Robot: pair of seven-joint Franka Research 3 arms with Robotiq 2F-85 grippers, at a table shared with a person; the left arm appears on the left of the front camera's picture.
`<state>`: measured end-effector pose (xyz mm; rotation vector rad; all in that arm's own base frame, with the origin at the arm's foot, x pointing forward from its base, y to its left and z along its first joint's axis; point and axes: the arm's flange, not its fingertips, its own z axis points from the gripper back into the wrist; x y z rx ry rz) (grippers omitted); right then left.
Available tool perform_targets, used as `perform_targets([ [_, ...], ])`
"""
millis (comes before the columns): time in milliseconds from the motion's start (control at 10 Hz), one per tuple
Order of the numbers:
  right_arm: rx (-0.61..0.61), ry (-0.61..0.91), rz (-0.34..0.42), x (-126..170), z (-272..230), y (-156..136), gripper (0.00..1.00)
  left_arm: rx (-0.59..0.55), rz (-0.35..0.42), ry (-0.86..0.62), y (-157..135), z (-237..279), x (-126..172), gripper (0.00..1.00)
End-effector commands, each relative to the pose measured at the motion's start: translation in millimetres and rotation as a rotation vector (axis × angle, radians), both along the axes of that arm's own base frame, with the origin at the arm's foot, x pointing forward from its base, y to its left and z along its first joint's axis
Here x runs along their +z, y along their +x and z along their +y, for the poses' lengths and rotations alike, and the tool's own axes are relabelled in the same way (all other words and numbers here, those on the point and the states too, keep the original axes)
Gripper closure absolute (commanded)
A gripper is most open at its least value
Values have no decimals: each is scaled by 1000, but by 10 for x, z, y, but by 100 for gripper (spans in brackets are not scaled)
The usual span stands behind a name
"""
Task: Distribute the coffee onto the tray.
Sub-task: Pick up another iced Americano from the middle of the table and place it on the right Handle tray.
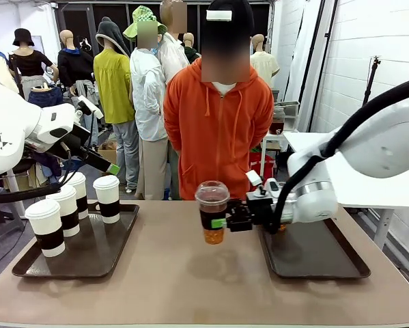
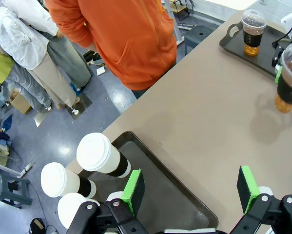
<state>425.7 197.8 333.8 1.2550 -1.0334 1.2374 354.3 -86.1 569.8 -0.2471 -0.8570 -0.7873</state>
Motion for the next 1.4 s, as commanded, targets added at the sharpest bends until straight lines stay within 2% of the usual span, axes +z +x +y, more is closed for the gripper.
perform_targets([
  [0, 2, 7, 21, 87, -394, -34, 18, -7, 3, -7, 3, -2, -3, 0],
  [300, -5, -19, 13, 10, -960, -5, 18, -7, 3, -7, 3, -2, -3, 0],
  [800, -12, -36, 3, -205, -1719, 251, 18, -7, 3, -7, 3, -2, -3, 0],
  [1300, -11, -3, -40, -468, -2135, 529, 18, -7, 3, -7, 3, -2, -3, 0],
])
